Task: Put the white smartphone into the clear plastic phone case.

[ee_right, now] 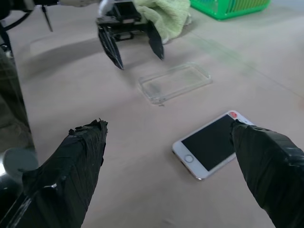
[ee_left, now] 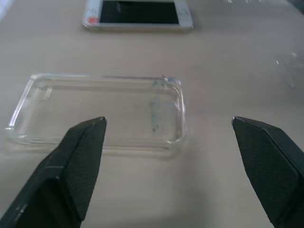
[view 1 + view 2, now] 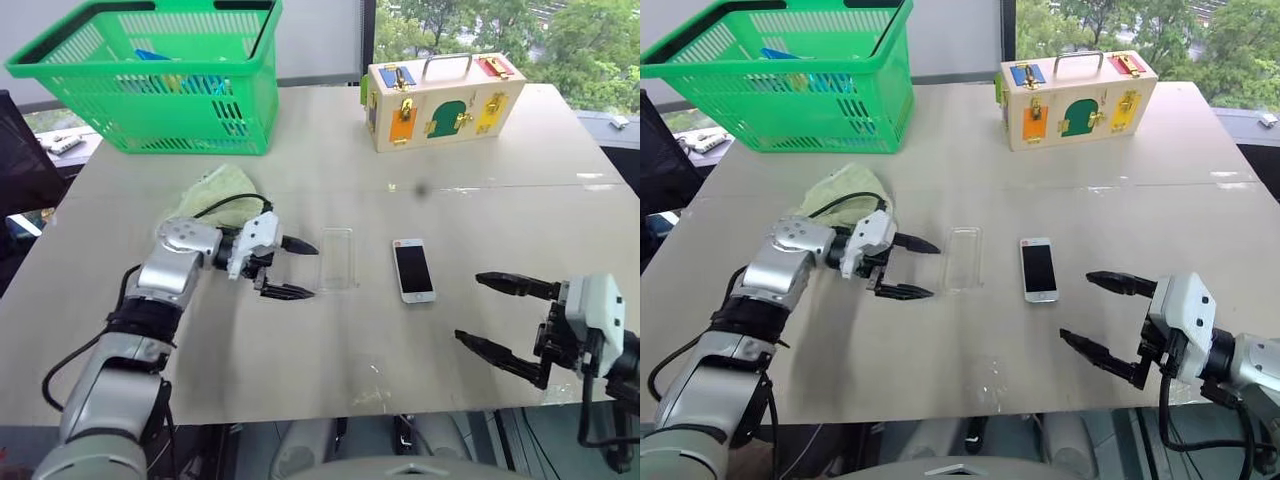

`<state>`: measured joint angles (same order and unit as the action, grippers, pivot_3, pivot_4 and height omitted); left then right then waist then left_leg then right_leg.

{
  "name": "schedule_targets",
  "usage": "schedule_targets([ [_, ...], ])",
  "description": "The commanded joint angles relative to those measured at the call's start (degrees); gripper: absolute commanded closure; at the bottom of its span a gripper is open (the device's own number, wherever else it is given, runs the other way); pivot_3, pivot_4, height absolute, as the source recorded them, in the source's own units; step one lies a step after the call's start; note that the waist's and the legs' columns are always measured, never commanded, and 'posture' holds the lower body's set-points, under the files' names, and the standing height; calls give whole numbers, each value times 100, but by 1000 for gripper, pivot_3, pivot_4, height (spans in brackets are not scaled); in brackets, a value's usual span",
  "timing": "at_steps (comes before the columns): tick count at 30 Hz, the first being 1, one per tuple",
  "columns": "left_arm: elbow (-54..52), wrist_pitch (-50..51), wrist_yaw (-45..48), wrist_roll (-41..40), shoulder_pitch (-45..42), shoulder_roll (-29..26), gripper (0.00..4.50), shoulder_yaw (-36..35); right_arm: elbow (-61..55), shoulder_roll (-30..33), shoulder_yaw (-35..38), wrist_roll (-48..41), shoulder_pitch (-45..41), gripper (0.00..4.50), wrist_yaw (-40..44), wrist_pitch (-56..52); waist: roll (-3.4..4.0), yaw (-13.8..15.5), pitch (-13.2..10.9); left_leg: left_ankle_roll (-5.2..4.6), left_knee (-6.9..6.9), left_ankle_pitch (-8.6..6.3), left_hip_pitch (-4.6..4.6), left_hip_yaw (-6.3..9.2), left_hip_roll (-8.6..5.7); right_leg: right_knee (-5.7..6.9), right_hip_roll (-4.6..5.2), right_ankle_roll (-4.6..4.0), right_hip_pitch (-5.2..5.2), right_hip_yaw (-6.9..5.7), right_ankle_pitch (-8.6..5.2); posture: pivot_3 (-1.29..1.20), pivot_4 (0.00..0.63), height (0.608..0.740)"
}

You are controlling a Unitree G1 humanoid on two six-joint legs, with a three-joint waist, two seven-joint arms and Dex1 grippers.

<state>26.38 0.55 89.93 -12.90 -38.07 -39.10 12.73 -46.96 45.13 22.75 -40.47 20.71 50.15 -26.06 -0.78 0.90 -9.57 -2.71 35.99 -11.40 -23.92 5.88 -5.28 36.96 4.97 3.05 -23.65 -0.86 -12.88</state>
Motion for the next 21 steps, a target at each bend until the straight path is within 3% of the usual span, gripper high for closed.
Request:
schedule_targets([
  [1, 167, 31, 250, 63, -535, 75, 143, 209, -239, 11, 97, -12, 49, 0, -101, 31, -1, 6, -1, -1, 3, 0, -2, 1, 0, 0, -1, 3, 0, -2, 0, 0, 150, 740],
  [11, 331, -398, 257, -227, -853, -101, 143, 1302, -517, 9, 190, -70, 315, 0, -288, 16, -2, -28, -2, -10, 11, -6, -6, 0, 0, 2, -4, 0, 1, -1, 4, 0, 150, 740],
  [21, 1016, -987, 257, -72, -1090, -17, 143, 1342, -519, 62, 104, -98, 287, 0, -312, -13, -4, -5, -2, -20, 29, -12, -8, 1, -2, 3, -1, 20, 8, -4, -4, 0, 150, 740],
])
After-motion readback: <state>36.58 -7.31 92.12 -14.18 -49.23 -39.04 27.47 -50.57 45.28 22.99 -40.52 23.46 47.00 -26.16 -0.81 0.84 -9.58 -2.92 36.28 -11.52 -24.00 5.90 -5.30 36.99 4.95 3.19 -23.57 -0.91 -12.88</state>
